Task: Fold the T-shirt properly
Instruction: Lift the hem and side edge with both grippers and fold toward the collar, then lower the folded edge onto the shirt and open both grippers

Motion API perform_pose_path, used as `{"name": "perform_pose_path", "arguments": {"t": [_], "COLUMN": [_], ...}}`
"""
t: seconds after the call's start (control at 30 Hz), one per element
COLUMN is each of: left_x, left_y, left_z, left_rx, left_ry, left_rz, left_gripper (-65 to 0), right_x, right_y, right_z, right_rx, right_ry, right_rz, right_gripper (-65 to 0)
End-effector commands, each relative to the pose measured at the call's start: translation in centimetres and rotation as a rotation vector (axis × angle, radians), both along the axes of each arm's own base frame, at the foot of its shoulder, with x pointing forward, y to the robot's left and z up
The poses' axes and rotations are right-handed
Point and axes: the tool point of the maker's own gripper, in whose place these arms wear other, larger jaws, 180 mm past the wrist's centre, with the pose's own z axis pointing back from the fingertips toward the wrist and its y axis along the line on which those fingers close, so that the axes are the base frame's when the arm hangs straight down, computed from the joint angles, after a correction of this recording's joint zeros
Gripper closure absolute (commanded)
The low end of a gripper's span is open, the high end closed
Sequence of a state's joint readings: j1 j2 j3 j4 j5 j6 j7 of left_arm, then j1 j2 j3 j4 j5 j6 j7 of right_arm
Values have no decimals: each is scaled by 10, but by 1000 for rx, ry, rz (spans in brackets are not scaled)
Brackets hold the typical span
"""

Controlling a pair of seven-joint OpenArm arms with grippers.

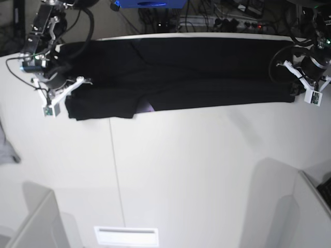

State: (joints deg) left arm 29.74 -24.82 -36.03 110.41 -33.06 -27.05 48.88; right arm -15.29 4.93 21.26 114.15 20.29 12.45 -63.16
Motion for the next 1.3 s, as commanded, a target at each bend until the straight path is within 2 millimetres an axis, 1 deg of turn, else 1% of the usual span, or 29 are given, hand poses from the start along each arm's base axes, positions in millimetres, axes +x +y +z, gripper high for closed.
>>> {"name": "perform_pose_path", "arguments": {"t": [0.0, 0.17, 0.23, 0.3, 0.37, 0.43, 0.5, 0.53, 0.6, 0.7, 0.93, 1.0, 1.07, 1.17, 1.27], "left_x": [3, 2, 1, 1, -4, -6, -7, -9, -16, -18, -18, -19, -26, -30, -32], "left_y": [2, 23, 24, 22, 22, 21, 21, 20, 22, 23, 22, 22, 23, 22, 22], "left_z": [10, 22, 23, 21, 18, 16, 15, 14, 10, 10, 9, 8, 4, 1, -1], "left_rx": [18, 52, 54, 51, 51, 50, 48, 47, 50, 54, 55, 54, 56, 52, 49], "left_ry": [-26, -55, -54, -48, -33, -27, -24, -18, 5, 10, 13, 15, 36, 50, 55], "left_rz": [-13, 39, 39, 35, 34, 33, 34, 34, 35, 37, 34, 35, 37, 35, 38], "left_gripper": [0, 0, 0, 0, 0, 0, 0, 0, 0, 0, 0, 0, 0, 0, 0], "right_x": [8, 0, -1, -4, -5, -6, -8, -13, -20, -26, -38, -40, -44, -47, -45], "right_y": [-5, -5, -1, 3, 2, 0, -4, -6, -5, -5, 11, 10, 7, 2, -1], "right_z": [11, 7, 9, 12, 17, 21, 19, 16, 12, 8, 7, 5, 1, -5, -8], "right_rx": [-12, -11, 8, 82, 158, 188, 176, 168, 169, 173, 282, 269, 243, 212, 210], "right_ry": [-52, -31, -30, -19, -31, -42, -35, -21, -5, 11, 17, 28, 46, 66, 57], "right_rz": [-2, -5, 3, -6, -28, -41, -51, -56, -58, -63, -45, -46, -52, -65, -77], "right_gripper": [0, 0, 0, 0, 0, 0, 0, 0, 0, 0, 0, 0, 0, 0, 0]}}
